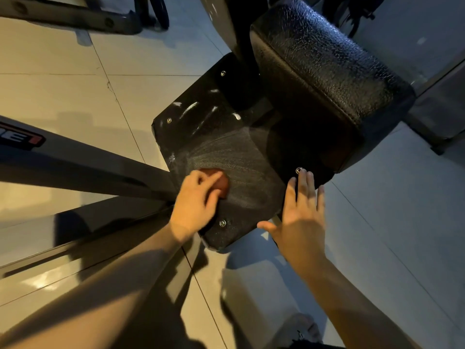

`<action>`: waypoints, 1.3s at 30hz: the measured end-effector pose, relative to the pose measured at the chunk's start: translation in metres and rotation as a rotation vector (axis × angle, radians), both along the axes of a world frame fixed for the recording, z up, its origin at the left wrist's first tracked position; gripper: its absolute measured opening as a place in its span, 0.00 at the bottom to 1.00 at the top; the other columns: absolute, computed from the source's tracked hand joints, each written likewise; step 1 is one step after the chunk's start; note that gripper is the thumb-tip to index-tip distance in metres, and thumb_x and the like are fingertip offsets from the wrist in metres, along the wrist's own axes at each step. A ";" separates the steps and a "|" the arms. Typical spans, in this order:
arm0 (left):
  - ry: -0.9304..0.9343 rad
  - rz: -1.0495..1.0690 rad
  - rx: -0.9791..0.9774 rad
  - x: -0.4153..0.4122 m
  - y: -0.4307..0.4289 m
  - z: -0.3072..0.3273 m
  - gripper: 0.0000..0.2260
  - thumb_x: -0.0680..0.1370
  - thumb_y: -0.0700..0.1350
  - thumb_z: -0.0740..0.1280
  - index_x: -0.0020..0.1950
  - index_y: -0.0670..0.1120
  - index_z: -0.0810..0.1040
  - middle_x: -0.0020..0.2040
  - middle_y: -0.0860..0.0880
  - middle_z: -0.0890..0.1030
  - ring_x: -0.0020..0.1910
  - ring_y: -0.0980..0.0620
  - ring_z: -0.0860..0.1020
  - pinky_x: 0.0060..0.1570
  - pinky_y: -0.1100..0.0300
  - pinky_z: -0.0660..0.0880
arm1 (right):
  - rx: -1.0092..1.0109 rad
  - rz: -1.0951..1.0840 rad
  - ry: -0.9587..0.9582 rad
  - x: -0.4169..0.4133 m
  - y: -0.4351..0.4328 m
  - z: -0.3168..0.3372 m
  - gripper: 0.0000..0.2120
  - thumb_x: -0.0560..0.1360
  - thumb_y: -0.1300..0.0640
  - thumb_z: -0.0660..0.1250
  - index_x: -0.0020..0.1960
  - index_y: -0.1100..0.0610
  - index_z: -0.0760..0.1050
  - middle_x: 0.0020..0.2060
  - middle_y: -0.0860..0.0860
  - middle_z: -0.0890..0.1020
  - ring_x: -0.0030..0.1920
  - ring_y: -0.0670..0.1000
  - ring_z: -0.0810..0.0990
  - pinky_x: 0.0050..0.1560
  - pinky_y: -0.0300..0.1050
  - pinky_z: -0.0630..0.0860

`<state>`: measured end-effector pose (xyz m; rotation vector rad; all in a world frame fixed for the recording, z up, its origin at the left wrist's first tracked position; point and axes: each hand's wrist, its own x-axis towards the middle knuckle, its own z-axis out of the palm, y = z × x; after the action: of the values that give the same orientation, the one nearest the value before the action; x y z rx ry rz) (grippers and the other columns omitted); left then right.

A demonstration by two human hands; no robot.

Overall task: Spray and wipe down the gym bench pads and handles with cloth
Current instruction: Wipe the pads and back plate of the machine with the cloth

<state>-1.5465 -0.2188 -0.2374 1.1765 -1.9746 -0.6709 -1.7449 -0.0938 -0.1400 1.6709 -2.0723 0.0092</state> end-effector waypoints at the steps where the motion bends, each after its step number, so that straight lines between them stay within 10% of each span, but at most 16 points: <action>1: 0.036 0.157 0.146 0.005 -0.004 -0.004 0.21 0.82 0.49 0.66 0.76 0.50 0.73 0.61 0.46 0.72 0.60 0.45 0.74 0.65 0.47 0.73 | -0.004 0.005 0.001 0.000 0.000 0.000 0.58 0.63 0.31 0.74 0.78 0.68 0.61 0.79 0.66 0.60 0.80 0.65 0.55 0.79 0.64 0.52; 5: 0.074 0.365 0.401 -0.024 0.011 0.022 0.21 0.82 0.48 0.65 0.76 0.49 0.72 0.62 0.42 0.71 0.62 0.40 0.74 0.66 0.47 0.71 | 0.008 -0.016 0.015 0.000 -0.003 -0.001 0.59 0.62 0.30 0.75 0.78 0.68 0.62 0.79 0.66 0.60 0.80 0.65 0.55 0.79 0.65 0.53; 12: 0.048 -0.266 -0.082 -0.042 0.029 0.045 0.23 0.80 0.51 0.66 0.75 0.51 0.74 0.57 0.50 0.69 0.57 0.51 0.70 0.60 0.56 0.70 | 0.022 -0.016 0.021 0.001 0.000 0.001 0.58 0.64 0.29 0.72 0.78 0.68 0.61 0.79 0.67 0.58 0.81 0.65 0.54 0.79 0.64 0.51; 19: 0.139 0.427 0.413 -0.022 0.012 0.008 0.22 0.82 0.50 0.66 0.76 0.49 0.72 0.61 0.44 0.71 0.61 0.42 0.74 0.65 0.47 0.73 | 0.006 -0.010 0.013 0.000 -0.002 -0.001 0.57 0.64 0.27 0.68 0.78 0.68 0.62 0.79 0.66 0.59 0.80 0.65 0.56 0.78 0.65 0.54; 27: -0.033 -0.398 -0.181 -0.045 0.019 0.052 0.23 0.80 0.52 0.66 0.75 0.53 0.73 0.58 0.50 0.70 0.57 0.50 0.70 0.58 0.56 0.70 | 0.023 -0.015 0.022 0.002 0.000 0.002 0.59 0.64 0.29 0.74 0.77 0.69 0.62 0.78 0.67 0.60 0.80 0.66 0.57 0.78 0.66 0.56; 34: 0.079 0.333 0.357 -0.023 -0.026 0.021 0.22 0.82 0.50 0.66 0.76 0.49 0.73 0.62 0.44 0.71 0.62 0.42 0.73 0.66 0.49 0.70 | 0.051 -0.033 -0.010 0.002 -0.003 0.001 0.58 0.64 0.28 0.70 0.79 0.67 0.62 0.79 0.65 0.59 0.80 0.65 0.56 0.78 0.65 0.55; 39: 0.148 -0.299 0.014 -0.062 0.006 0.070 0.24 0.78 0.50 0.72 0.74 0.51 0.75 0.58 0.51 0.71 0.59 0.49 0.73 0.63 0.59 0.69 | 0.038 -0.027 -0.026 0.005 -0.001 0.007 0.59 0.62 0.31 0.76 0.78 0.67 0.62 0.79 0.66 0.60 0.80 0.65 0.57 0.78 0.64 0.55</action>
<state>-1.6089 -0.2130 -0.1673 0.8193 -2.0390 -0.8982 -1.7401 -0.0949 -0.1333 1.6734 -2.1268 -0.0173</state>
